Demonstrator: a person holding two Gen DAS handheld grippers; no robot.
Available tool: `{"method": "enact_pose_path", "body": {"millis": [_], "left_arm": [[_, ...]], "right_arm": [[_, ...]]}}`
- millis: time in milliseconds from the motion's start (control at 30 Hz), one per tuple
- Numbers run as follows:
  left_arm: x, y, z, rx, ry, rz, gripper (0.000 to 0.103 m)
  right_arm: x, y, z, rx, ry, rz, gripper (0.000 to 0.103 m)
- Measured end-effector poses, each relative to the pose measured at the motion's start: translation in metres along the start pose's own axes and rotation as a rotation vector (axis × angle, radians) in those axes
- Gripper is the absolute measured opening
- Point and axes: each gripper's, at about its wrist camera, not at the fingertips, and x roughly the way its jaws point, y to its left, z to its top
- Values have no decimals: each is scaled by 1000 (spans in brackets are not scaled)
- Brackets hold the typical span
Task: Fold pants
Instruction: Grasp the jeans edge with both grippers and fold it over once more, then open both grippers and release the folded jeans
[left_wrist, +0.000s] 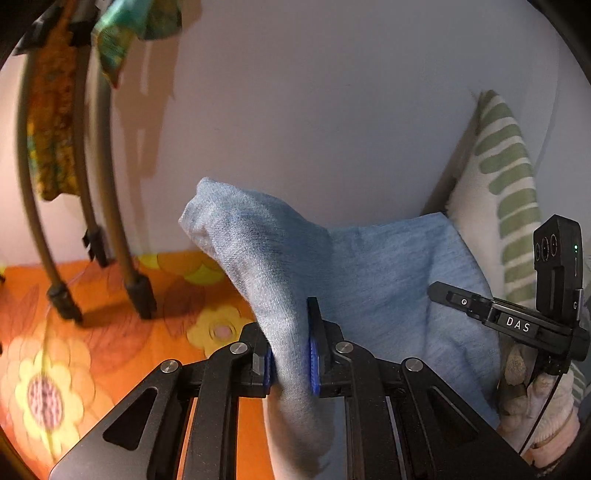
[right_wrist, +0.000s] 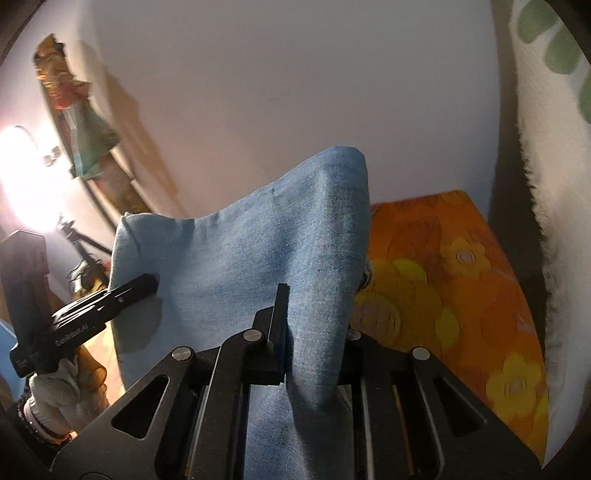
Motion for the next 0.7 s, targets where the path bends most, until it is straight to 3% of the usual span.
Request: {"method": "enact_pose_path", "body": {"millis": [233, 333, 467, 633, 700], "left_arm": [[33, 6, 0, 10, 41, 35, 14], [34, 2, -3, 11, 65, 59, 20], [21, 2, -10, 13, 68, 74, 21], [-11, 3, -18, 18, 55, 49, 21], [-25, 2, -23, 30, 58, 44, 21]], "right_arm": [[44, -4, 12, -44, 41, -26, 13], [51, -6, 13, -61, 73, -102, 24], [40, -10, 12, -57, 65, -199, 52], [11, 4, 9, -103, 36, -245, 55], [-1, 10, 3, -108, 33, -226, 55]]}}
